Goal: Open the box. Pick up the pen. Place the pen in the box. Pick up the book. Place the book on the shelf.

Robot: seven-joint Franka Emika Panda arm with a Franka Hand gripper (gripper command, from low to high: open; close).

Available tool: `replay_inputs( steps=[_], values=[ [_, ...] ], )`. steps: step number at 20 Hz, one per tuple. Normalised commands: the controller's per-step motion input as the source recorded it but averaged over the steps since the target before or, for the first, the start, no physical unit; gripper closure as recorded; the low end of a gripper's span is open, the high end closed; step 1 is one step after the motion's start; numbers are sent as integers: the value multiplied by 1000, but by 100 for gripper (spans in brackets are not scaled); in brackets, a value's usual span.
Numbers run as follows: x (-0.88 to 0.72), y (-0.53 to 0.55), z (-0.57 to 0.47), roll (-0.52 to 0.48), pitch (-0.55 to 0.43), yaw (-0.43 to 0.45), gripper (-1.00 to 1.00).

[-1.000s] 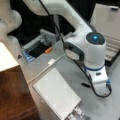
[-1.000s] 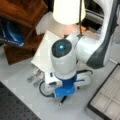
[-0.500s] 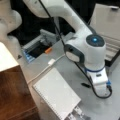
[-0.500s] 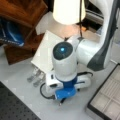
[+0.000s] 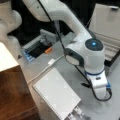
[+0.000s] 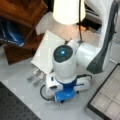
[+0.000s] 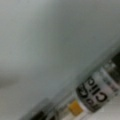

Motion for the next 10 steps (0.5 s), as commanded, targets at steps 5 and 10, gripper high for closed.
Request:
replay_inputs(
  steps=[5,10],
  values=[
    [-143,-58,-113,-35,-168,73,100],
    [-182,-61,-116,-35,-177,78,100]
  ],
)
